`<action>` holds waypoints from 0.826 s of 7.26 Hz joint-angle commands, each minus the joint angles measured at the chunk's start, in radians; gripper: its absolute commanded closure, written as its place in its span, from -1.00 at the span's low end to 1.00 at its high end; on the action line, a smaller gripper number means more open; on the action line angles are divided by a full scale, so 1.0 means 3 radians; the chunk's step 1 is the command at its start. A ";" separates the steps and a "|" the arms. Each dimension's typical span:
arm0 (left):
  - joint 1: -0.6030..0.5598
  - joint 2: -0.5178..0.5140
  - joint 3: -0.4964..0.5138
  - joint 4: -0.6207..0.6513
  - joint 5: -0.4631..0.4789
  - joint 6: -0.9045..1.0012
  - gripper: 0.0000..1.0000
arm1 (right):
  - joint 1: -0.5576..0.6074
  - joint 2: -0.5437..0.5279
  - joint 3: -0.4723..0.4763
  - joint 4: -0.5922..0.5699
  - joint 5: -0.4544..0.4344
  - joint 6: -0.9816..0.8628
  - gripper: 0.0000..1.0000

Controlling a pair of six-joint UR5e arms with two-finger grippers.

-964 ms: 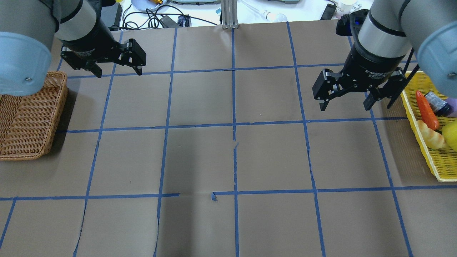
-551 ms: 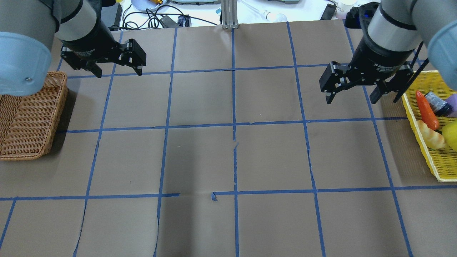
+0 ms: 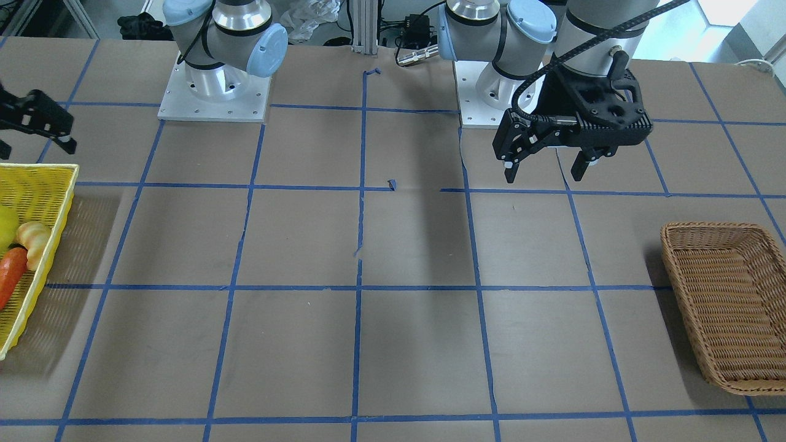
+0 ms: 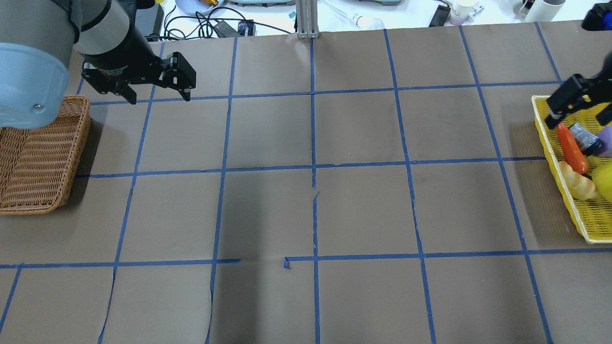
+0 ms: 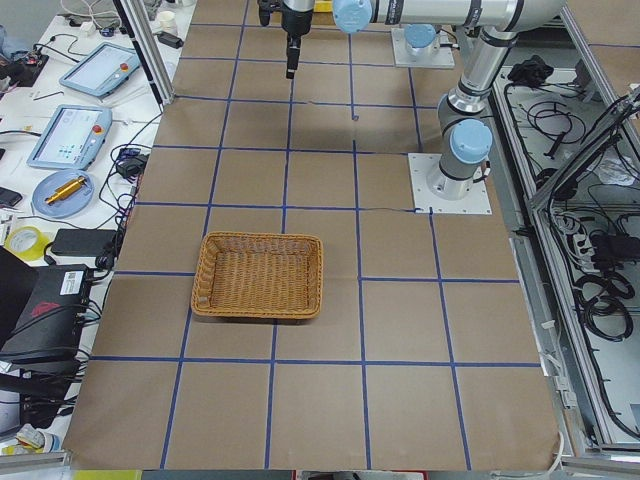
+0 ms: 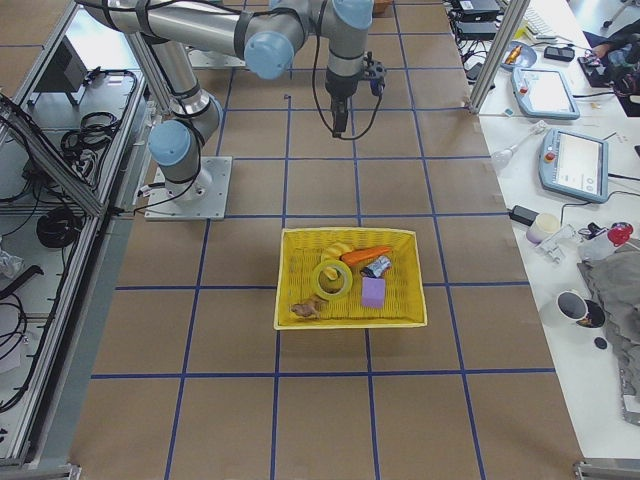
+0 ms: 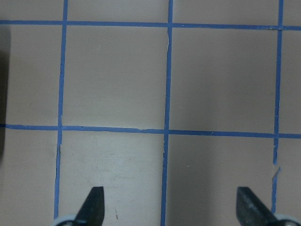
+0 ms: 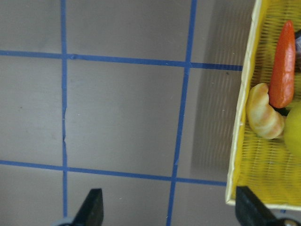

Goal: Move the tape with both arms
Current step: 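Reach the right gripper down beside the yellow basket toward the tape roll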

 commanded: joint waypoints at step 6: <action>0.0005 0.0000 0.0000 0.0005 -0.0005 0.0005 -1.00 | -0.0941 0.1250 0.0011 -0.1014 0.0025 -0.1291 -1.00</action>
